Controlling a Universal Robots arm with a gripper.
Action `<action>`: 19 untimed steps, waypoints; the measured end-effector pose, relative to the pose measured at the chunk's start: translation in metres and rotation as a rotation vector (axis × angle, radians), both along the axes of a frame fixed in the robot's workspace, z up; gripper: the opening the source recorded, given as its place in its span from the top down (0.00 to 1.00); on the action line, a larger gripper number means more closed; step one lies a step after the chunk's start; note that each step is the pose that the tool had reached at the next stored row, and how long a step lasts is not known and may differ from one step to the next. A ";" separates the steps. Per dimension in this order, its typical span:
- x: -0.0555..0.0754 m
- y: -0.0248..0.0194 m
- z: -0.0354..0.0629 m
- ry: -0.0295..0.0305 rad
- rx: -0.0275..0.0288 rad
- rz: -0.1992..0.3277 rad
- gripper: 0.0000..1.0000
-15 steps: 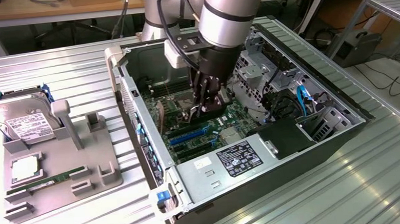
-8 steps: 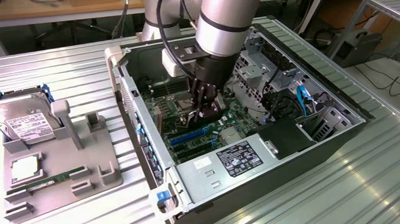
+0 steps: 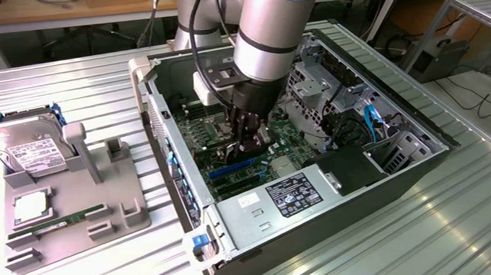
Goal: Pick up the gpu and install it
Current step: 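Insert the gpu into the slot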
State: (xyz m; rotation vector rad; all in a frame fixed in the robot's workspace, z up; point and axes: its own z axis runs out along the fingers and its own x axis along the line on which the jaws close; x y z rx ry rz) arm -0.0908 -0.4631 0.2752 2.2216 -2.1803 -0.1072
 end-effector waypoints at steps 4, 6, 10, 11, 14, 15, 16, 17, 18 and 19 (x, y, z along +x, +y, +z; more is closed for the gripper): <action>0.000 0.0000 -0.0054 -0.0059 0.0000 0.000 0.74; -0.001 0.0000 -0.0082 -0.0108 0.0000 0.000 0.74; -0.004 0.0000 -0.0099 -0.0134 -0.0003 0.000 0.74; -0.004 0.0000 -0.0101 -0.0135 0.0000 0.000 0.74; -0.005 0.0000 -0.0103 -0.0135 0.0000 0.000 0.74; -0.005 0.0000 -0.0104 -0.0134 -0.0001 0.000 0.74; -0.005 0.0000 -0.0105 -0.0134 -0.0002 0.000 0.74; -0.005 0.0000 -0.0106 -0.0134 -0.0002 0.000 0.74; -0.005 0.0000 -0.0108 -0.0134 -0.0001 0.000 0.74; -0.005 0.0000 -0.0110 -0.0134 0.0000 0.000 0.74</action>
